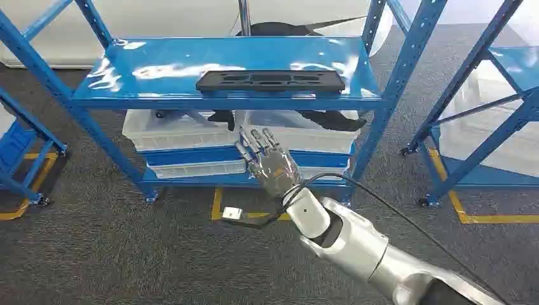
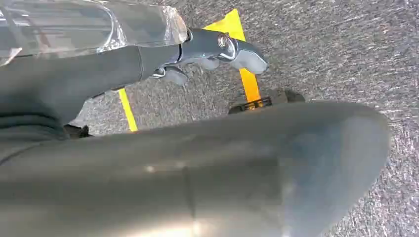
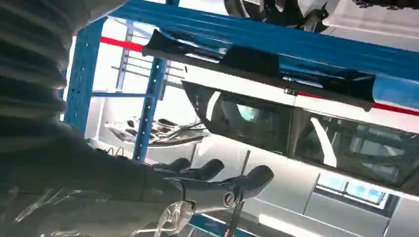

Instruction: Take the parts from the cabinet and place them on the table.

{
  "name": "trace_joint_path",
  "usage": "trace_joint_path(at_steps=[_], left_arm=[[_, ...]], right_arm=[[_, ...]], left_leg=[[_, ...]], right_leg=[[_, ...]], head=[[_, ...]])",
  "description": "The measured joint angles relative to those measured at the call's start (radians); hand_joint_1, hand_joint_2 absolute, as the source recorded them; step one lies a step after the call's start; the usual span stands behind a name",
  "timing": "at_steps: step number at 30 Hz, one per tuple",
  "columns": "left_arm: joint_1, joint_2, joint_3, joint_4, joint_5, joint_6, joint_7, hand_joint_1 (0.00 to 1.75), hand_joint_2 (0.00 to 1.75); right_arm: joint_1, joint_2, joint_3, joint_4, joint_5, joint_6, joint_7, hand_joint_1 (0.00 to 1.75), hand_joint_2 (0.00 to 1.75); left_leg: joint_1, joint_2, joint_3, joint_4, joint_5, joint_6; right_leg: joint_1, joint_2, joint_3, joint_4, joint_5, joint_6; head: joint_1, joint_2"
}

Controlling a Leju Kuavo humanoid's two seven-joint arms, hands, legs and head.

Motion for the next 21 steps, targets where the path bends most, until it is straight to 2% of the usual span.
trace_joint_path(at_steps=[8, 9, 11, 12, 13, 15, 16, 17, 18, 19, 20, 21], left_arm=[[0.0, 0.0, 0.0, 0.003, -0.011, 0.0, -0.008, 0.0, 0.0], [0.0, 0.001, 0.0, 0.004, -0.013, 0.0, -0.009, 0.0, 0.0], [-0.001, 0.004, -0.001, 0.006, -0.017, 0.0, -0.012, 0.0, 0.0], [0.0, 0.002, -0.001, 0.006, -0.017, -0.002, -0.013, 0.0, 0.0], [-0.002, 0.002, -0.002, 0.006, -0.017, -0.003, -0.014, 0.0, 0.0], [-0.004, 0.002, -0.006, 0.006, -0.018, -0.002, -0.014, 0.0, 0.0], [-0.004, 0.002, -0.008, 0.006, -0.018, -0.002, -0.015, 0.0, 0.0], [-0.003, 0.002, -0.01, 0.006, -0.018, -0.002, -0.016, 0.0, 0.0], [-0.002, 0.001, -0.013, 0.007, -0.018, -0.002, -0.017, 0.0, 0.0], [-0.001, 0.001, -0.016, 0.007, -0.019, -0.002, -0.018, 0.0, 0.0], [-0.002, 0.0, -0.016, 0.007, -0.019, -0.002, -0.018, 0.0, 0.0], [-0.002, 0.0, -0.017, 0.007, -0.019, -0.002, -0.02, 0.0, 0.0]], right_arm=[[-0.017, 0.0, 0.005, 0.02, -0.068, 0.011, 0.021, 0.0, 1.75], [-0.019, 0.0, 0.005, 0.022, -0.077, 0.01, 0.022, 0.0, 1.75], [-0.031, 0.002, 0.005, 0.022, -0.079, 0.009, 0.024, 0.0, 1.75], [-0.032, 0.002, 0.005, 0.025, -0.08, 0.007, 0.025, 0.0, 1.75], [-0.038, 0.002, 0.005, 0.026, -0.084, 0.006, 0.025, 0.0, 1.75], [-0.042, 0.002, 0.007, 0.03, -0.088, 0.005, 0.025, 0.0, 1.75], [-0.039, 0.001, 0.008, 0.031, -0.09, 0.004, 0.025, 0.0, 1.75], [-0.037, -0.001, 0.01, 0.034, -0.093, 0.003, 0.025, 0.0, 1.75], [-0.036, -0.001, 0.01, 0.035, -0.096, 0.003, 0.025, 0.0, 1.75], [-0.037, -0.001, 0.011, 0.036, -0.096, 0.003, 0.025, 0.0, 1.75], [-0.038, -0.001, 0.011, 0.036, -0.097, 0.002, 0.025, 0.0, 1.75], [-0.04, -0.001, 0.011, 0.037, -0.097, 0.002, 0.024, 0.0, 1.75]], left_leg=[[0.0, 0.0, -0.001, 0.0, 0.0, 0.0], [-0.002, 0.0, -0.005, 0.006, -0.004, 0.004], [-0.005, 0.0, 0.012, -0.034, 0.014, 0.029], [0.011, 0.003, 0.038, -0.068, 0.032, 0.025], [0.013, 0.002, 0.05, -0.088, 0.038, 0.029], [0.019, 0.005, 0.056, -0.091, 0.038, 0.027], [0.023, 0.004, 0.059, -0.091, 0.034, 0.023], [0.028, 0.003, 0.061, -0.089, 0.03, 0.017], [0.036, 0.002, 0.065, -0.086, 0.024, 0.009], [0.045, 0.001, 0.07, -0.081, 0.015, -0.003], [0.056, 0.0, 0.075, -0.071, 0.003, -0.016], [0.064, -0.001, 0.077, -0.053, -0.015, -0.033]], right_leg=[[0.0, 0.0, -0.001, 0.0, 0.0, 0.0], [-0.01, -0.001, 0.0, -0.008, 0.006, 0.006], [-0.005, -0.001, 0.014, -0.031, 0.015, 0.018], [-0.006, 0.0, 0.016, -0.026, 0.011, 0.018], [-0.002, 0.004, -0.001, 0.006, -0.006, 0.022], [-0.01, 0.007, -0.086, 0.163, -0.068, 0.033], [-0.016, 0.007, -0.13, 0.234, -0.084, 0.041], [-0.024, 0.007, -0.158, 0.264, -0.079, 0.049], [-0.031, 0.007, -0.16, 0.244, -0.051, 0.058], [-0.04, 0.006, -0.138, 0.179, -0.002, 0.07], [-0.049, 0.003, -0.101, 0.093, 0.05, 0.08], [-0.061, -0.007, -0.063, -0.001, 0.093, 0.096]], head=[[0.0, 0.0], [0.0, 0.0], [-0.001, 0.0], [0.0, 0.0], [0.001, 0.0], [0.002, 0.0], [0.002, 0.0], [0.003, 0.0], [0.003, 0.0], [0.003, 0.0], [0.003, 0.0], [0.003, 0.0]])
